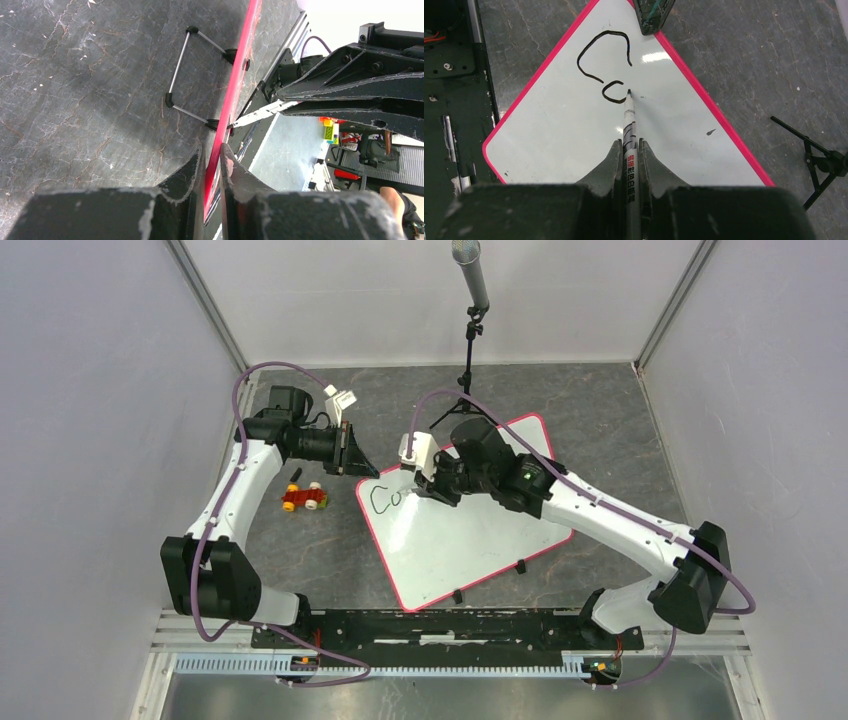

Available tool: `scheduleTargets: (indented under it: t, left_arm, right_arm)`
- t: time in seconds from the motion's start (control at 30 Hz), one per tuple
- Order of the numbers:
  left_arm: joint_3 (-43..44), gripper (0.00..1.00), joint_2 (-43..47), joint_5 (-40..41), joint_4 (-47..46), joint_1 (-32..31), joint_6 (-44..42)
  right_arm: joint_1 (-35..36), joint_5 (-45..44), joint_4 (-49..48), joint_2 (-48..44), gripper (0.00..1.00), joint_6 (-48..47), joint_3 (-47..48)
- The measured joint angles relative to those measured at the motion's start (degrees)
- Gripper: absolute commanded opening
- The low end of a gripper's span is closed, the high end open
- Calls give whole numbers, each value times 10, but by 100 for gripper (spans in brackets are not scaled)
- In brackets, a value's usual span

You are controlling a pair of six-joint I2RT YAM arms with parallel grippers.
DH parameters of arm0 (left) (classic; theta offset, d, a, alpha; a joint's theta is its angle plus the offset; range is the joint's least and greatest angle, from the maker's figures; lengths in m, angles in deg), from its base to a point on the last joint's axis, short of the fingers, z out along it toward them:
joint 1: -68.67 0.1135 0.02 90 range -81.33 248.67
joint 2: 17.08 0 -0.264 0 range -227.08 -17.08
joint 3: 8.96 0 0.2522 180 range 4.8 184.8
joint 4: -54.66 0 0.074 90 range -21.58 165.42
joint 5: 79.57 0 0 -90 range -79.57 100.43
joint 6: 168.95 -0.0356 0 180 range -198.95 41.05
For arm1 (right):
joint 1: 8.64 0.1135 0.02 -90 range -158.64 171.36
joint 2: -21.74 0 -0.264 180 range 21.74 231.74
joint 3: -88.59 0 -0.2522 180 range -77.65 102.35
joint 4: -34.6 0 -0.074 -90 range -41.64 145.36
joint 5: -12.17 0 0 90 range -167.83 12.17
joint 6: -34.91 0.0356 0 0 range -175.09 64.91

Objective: Write a sentence on the whiteboard

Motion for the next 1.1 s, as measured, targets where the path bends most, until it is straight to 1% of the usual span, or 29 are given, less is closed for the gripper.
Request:
scheduleTargets:
  t: [0.57,0.9,1.1]
  left_arm:
    - [0,2,0,0,0,-1,0]
    - [0,2,0,0,0,-1,0]
    - [0,2,0,0,0,-1,0]
  right_arm:
    - [11,17,1,7,0,1,6]
    - [-20,25,1,-11,0,2,6]
    - [-21,32,1,-10,0,2,6]
